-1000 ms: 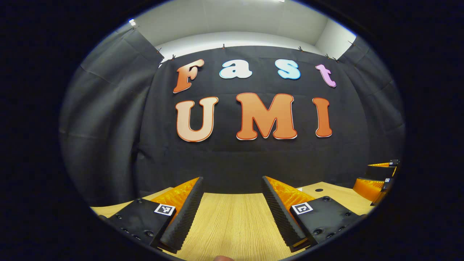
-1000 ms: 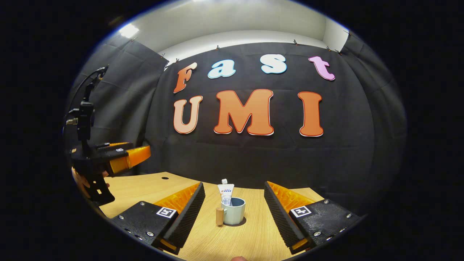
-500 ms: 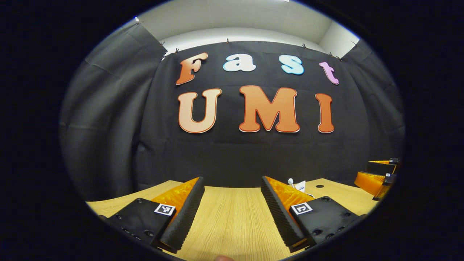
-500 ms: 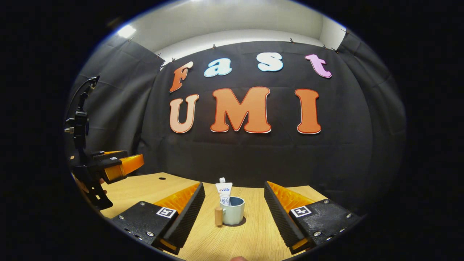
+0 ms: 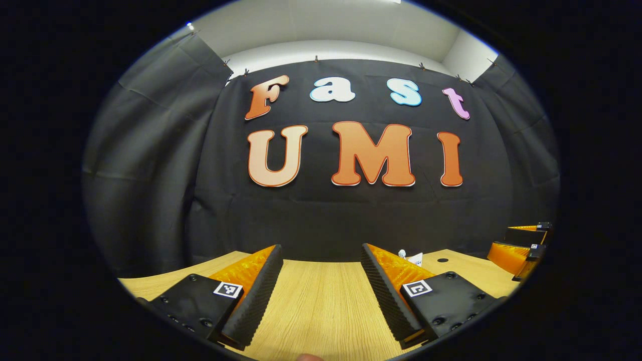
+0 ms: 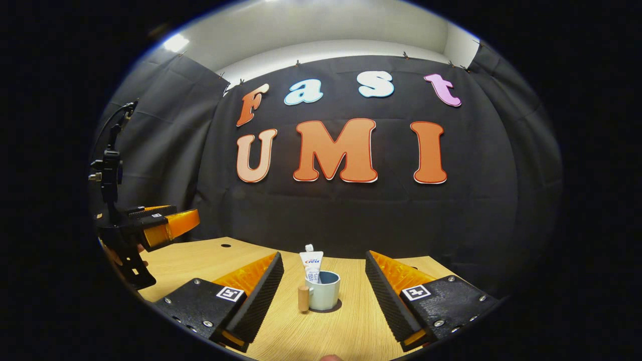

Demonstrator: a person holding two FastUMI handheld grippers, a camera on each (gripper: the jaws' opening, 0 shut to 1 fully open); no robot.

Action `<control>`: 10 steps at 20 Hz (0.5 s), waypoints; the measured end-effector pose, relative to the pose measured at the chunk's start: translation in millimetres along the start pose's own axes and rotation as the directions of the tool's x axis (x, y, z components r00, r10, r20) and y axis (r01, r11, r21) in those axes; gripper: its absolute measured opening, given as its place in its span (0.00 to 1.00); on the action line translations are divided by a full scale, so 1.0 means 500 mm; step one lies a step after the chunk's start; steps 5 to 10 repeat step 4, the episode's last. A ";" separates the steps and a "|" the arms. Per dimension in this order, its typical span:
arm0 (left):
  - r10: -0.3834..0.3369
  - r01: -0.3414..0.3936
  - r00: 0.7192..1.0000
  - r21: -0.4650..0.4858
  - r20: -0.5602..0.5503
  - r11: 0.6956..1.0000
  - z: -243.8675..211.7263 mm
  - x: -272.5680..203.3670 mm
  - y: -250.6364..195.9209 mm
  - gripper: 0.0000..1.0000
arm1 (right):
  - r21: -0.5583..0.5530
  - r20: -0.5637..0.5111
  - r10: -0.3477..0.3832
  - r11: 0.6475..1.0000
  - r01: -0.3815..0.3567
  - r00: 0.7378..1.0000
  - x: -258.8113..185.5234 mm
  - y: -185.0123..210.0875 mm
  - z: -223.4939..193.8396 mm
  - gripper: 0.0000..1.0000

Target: Put the toothbrush and toothpaste on the desktop into the cup, then pick up the cup and place it on the coaster on the desktop.

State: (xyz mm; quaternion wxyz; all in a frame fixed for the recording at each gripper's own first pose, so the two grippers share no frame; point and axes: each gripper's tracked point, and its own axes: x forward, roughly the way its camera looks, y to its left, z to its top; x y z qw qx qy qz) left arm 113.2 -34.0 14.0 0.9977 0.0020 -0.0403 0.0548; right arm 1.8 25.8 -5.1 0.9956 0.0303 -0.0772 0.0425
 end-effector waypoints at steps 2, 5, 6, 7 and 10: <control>0.003 -0.003 1.000 0.002 0.012 1.000 0.009 -0.003 -0.002 1.00 | -0.012 0.004 0.002 1.000 -0.002 1.000 -0.003 0.000 0.003 0.98; 0.013 -0.013 1.000 0.004 0.027 1.000 0.020 -0.007 0.001 1.00 | -0.010 0.005 0.012 1.000 -0.012 1.000 -0.005 0.005 0.007 0.99; 0.013 -0.013 1.000 0.004 0.027 1.000 0.020 -0.007 0.001 1.00 | -0.010 0.005 0.012 1.000 -0.012 1.000 -0.005 0.005 0.007 0.99; 0.013 -0.013 1.000 0.004 0.027 1.000 0.020 -0.007 0.001 1.00 | -0.010 0.005 0.012 1.000 -0.012 1.000 -0.005 0.005 0.007 0.99; 0.013 -0.013 1.000 0.004 0.027 1.000 0.020 -0.007 0.001 1.00 | -0.010 0.005 0.012 1.000 -0.012 1.000 -0.005 0.005 0.007 0.99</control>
